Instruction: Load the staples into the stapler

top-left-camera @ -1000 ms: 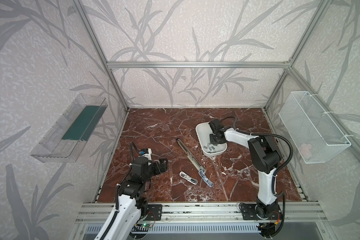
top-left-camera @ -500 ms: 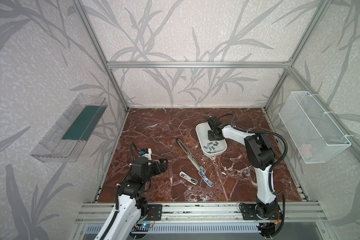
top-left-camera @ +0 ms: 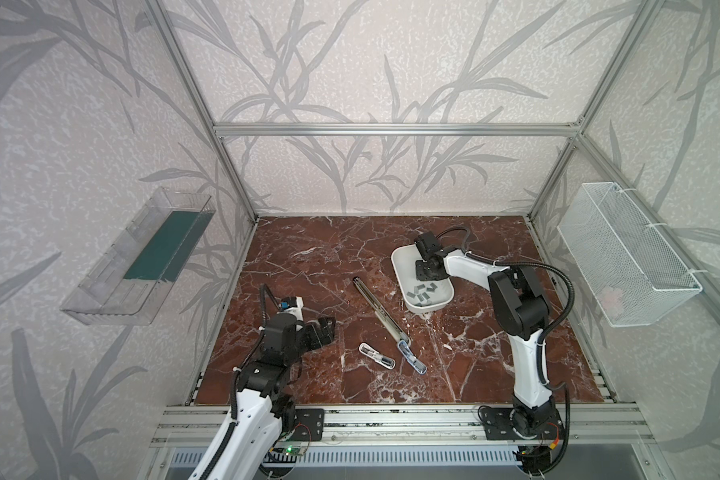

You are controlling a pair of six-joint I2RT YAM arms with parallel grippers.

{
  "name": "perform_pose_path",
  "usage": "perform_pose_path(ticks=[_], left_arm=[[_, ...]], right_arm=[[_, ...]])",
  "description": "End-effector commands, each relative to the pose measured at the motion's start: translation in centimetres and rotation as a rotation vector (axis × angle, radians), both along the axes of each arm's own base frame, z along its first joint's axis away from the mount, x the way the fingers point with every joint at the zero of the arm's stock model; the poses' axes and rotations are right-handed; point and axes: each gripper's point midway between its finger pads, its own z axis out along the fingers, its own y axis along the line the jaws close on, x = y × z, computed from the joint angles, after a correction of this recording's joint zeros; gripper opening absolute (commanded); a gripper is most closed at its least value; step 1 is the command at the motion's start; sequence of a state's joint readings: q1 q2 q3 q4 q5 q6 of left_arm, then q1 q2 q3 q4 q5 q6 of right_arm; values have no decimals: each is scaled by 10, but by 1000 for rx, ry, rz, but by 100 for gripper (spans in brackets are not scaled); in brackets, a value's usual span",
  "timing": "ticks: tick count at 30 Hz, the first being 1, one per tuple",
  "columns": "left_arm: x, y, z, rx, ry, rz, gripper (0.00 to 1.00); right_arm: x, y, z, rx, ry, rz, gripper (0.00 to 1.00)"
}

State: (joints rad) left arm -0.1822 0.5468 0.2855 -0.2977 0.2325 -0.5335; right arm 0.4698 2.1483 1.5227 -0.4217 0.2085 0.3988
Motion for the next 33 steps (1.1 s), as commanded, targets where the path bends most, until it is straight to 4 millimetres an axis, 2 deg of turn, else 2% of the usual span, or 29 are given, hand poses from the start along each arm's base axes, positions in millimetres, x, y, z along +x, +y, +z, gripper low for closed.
perform_pose_path(ticks=[1,12,18,25,28,33], left_arm=[[5,2,10,8,-35,10,99],[5,2,11,7,-41,9,99],[5,1,11,4,-38,5,99],[7,1,8,7,-23,4,99],[8,2,6,14,-13,14,99],[11,3,1,23,26,24,99]], right_arm=[[-20,-12,-21,-40,88,-6,19],[-24,-12,-5,-26,68,6,15],[-37,-9,41,-1,12,45,14],[-75,8,96,31,-57,174,13],[-98,24,117,83,-102,225,13],[-149,67,138,191,-186,396,14]])
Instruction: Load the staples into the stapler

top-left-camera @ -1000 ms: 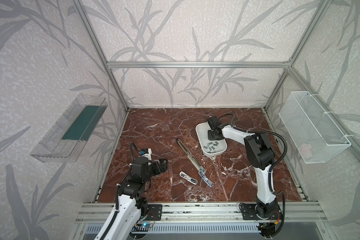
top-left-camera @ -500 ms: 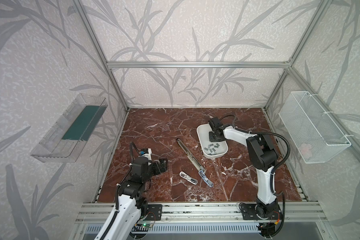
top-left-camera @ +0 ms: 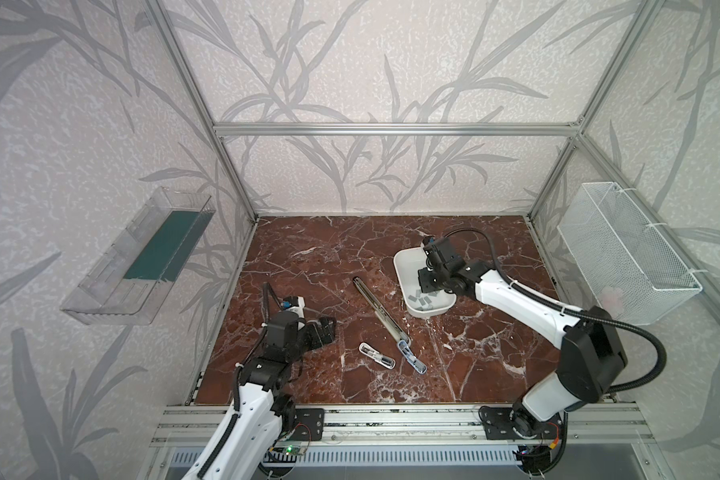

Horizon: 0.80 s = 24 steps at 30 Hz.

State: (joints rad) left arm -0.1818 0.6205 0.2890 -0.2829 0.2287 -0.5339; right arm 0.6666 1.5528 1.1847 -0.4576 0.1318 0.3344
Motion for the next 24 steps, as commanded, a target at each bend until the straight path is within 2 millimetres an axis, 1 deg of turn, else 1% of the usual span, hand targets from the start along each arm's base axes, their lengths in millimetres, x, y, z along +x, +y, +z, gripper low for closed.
perform_pose_path(ticks=[1,4,6,8,9,10,12,17,21,24], left_arm=[[10,4,12,16,-19,29,99],[14,9,10,26,6,62,100],[15,6,8,29,19,46,99],[15,4,7,28,25,32,100],[14,3,6,26,31,25,99],[13,2,6,22,33,17,99],[10,1,7,16,22,8,99],[7,5,16,9,-49,33,99],[3,6,20,1,-78,34,99],[5,1,24,-15,-101,7,100]], right_arm=[[-39,32,9,56,-46,151,14],[-76,55,10,79,-89,273,14],[-98,68,9,97,-125,348,14],[-117,77,8,116,-158,416,14],[-123,79,9,125,-172,441,14],[-139,88,9,135,-178,498,14],[-154,93,9,134,-197,555,14],[-179,108,-6,155,-176,688,13],[-190,122,-18,173,-144,782,13],[-192,127,-28,162,-125,808,13]])
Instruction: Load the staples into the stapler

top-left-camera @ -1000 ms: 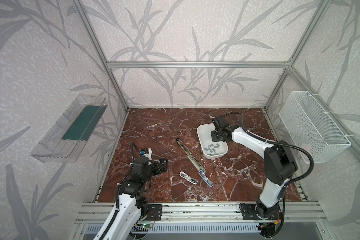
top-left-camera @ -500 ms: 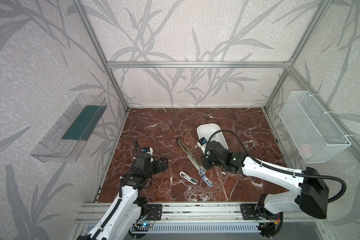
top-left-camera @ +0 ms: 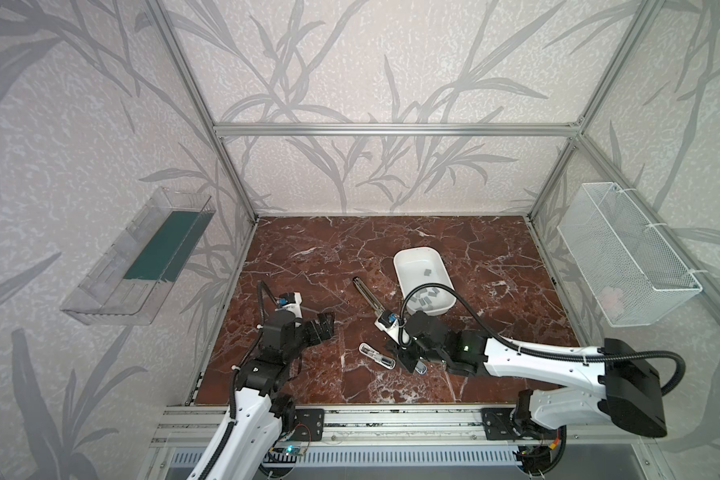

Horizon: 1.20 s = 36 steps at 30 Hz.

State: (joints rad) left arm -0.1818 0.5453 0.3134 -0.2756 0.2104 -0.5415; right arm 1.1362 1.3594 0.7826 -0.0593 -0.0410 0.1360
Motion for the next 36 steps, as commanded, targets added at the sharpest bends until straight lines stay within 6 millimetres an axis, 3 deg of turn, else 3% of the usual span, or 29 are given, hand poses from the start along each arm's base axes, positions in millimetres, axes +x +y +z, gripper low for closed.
perform_pose_path(ticks=[1,11,36], left_arm=[[-2,-3,-5,-4,5,-21,100],[2,-11,-11,-13,44,-63,99],[3,-9,-10,-8,35,-49,99]], right_arm=[[-7,12,-5,15,1,75,13],[-8,19,-34,-70,56,92,12],[2,19,-63,-213,66,85,10]])
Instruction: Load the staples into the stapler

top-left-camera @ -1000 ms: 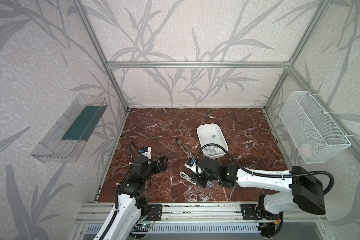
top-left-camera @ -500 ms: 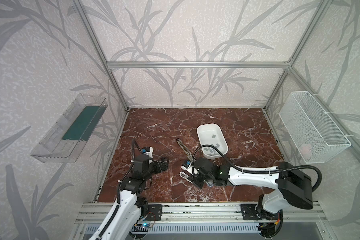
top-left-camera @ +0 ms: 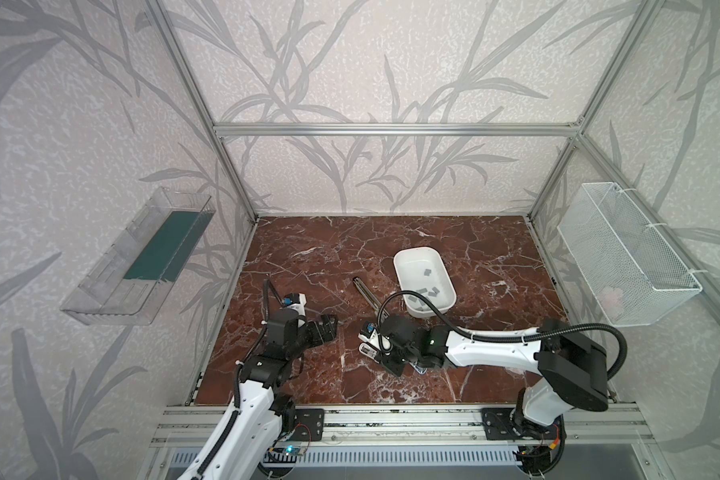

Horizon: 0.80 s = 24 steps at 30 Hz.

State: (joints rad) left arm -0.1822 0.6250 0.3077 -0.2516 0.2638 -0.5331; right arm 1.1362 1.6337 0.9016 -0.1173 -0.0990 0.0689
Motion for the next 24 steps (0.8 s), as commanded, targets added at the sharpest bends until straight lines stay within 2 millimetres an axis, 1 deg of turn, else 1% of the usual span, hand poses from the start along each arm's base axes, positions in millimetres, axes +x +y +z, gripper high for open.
perform_pose_path(ticks=[1,11,17,24], left_arm=[[3,1,4,4,-26,0,99],[4,1,5,6,-27,2,99],[4,1,5,6,-27,2,100],[4,1,5,5,-27,0,99]], right_arm=[[5,-2,2,-25,-23,-4,10],[9,-3,-4,-52,-19,-15,9],[12,-4,-4,-58,-29,-22,9],[14,-5,-8,-74,-27,-25,9]])
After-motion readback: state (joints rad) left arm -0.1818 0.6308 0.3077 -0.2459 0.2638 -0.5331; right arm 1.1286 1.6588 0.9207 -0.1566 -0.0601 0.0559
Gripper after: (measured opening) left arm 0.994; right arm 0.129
